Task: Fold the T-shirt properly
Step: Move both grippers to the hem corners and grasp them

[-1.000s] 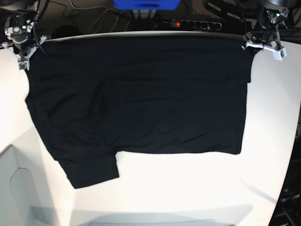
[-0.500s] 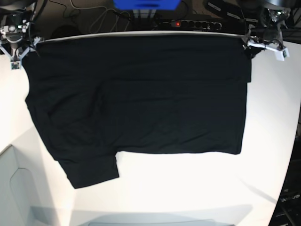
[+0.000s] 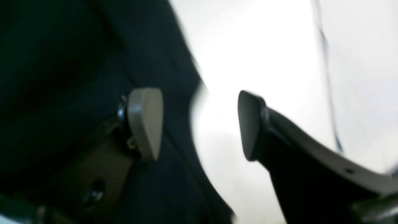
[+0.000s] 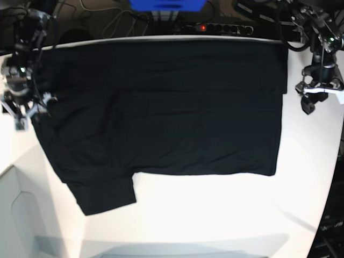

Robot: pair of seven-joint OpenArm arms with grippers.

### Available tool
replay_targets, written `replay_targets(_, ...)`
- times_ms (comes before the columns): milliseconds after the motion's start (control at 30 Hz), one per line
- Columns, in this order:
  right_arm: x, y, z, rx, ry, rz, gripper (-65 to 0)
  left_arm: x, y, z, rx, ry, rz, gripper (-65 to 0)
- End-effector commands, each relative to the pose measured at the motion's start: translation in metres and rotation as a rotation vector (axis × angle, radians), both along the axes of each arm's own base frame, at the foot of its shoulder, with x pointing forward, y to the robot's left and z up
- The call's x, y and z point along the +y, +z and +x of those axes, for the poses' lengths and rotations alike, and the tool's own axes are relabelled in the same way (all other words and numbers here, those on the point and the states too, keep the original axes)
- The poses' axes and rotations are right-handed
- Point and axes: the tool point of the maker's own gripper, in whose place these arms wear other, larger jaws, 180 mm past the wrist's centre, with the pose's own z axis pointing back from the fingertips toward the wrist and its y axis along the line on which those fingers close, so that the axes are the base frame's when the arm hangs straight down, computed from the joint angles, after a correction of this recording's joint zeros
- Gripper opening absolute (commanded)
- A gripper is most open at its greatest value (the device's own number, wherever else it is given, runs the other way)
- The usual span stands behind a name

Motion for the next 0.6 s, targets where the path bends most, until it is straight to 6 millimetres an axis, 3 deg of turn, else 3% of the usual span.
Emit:
replay_targets(0,-0.005,0.016,0.021,-0.054,0.021,-0.021,-25.6,0.000,0.018,0.016,-0.067,-0.016,0.026,-24.3)
replay_targets(133,-0.002,0.020,0.086,-0.100,0.043,0.070,-25.6,-0.008,0.030,0.060,-0.115,-0.060,0.052,-24.1)
replay_targets(233,-0.015,0.018,0.123,-0.093,0.014,0.134,-25.6,-0.012,0.017,0.088,-0.084,-0.080,0.058,-24.1)
replay_targets(333,-0.015,0.008,0.158,-0.117,0.000,0.233,-23.8,-0.018,0.004,0.114,-0.057,-0.095,0.046,-24.1)
replay_targets(400,-0.022,-0.005,0.174,-0.133,-0.014,0.289,-23.3,-0.022,0.000,0.134,-0.040,-0.107,0.046,-24.1)
replay_targets(567,-0.013,-0.038,0.197,-0.157,0.029,0.354,-23.1,-0.033,-0.012,0.177,0.005,-0.143,0.032,-24.1)
